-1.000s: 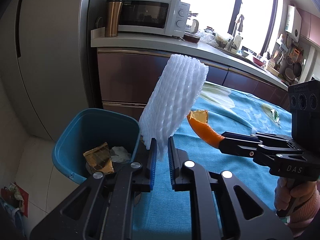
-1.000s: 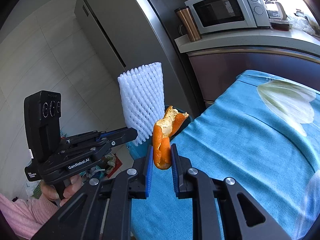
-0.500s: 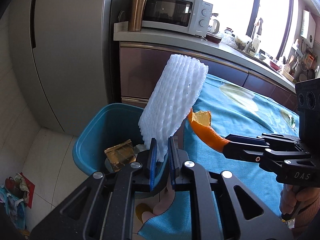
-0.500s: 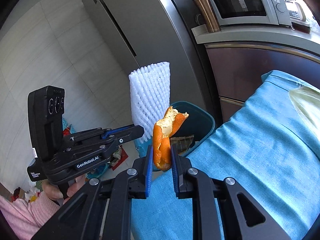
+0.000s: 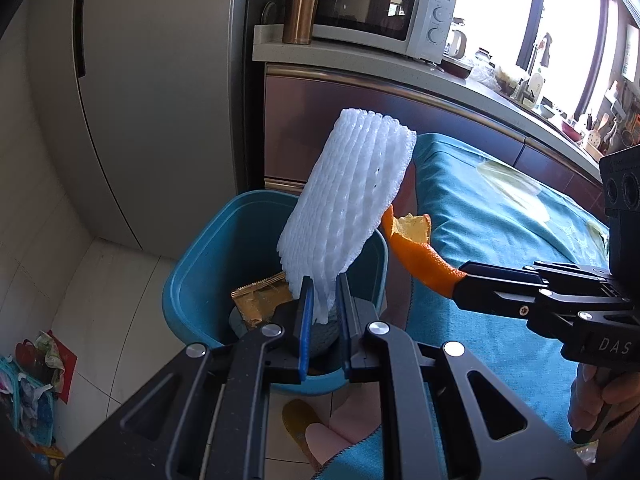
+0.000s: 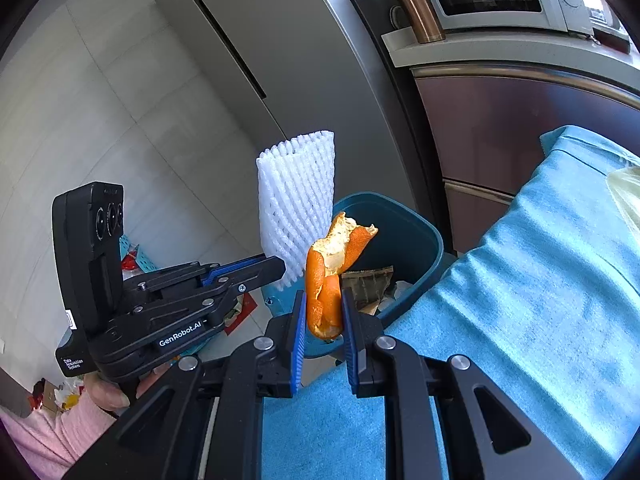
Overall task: Collect trash
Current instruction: 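Open both tools over the teal bin to drop foam net and peel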
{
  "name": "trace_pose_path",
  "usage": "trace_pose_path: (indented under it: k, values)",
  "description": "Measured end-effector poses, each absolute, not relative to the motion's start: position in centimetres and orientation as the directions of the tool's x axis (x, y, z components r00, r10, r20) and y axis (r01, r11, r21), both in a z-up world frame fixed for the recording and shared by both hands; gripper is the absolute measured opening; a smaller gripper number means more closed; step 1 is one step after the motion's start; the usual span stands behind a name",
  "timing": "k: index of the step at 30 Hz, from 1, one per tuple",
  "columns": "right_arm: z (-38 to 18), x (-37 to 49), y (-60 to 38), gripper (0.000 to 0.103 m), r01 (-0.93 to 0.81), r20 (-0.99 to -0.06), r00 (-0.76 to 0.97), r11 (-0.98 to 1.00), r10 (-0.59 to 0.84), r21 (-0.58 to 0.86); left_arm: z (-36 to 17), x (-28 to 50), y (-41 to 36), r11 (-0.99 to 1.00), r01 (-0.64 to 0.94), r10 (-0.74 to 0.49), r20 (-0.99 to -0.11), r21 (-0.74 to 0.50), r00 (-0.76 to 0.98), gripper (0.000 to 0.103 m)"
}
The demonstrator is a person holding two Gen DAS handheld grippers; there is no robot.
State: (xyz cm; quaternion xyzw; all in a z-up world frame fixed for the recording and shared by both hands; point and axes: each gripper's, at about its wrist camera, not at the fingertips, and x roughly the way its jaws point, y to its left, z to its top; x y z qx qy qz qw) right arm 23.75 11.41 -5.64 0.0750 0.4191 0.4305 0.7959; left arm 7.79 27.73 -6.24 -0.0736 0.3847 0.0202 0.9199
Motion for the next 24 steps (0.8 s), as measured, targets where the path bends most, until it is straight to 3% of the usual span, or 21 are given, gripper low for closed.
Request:
trace_pose_path:
  k: [24]
  values:
    - [-7.6, 26.2, 14.9, 0.016, -0.594, -0.659, 0.25, 0.65, 0.71, 0.474, -9.7, 11.1, 28.9, 0.981, -0.149, 0.002, -0.761, -0.124, 0.648, 0.012]
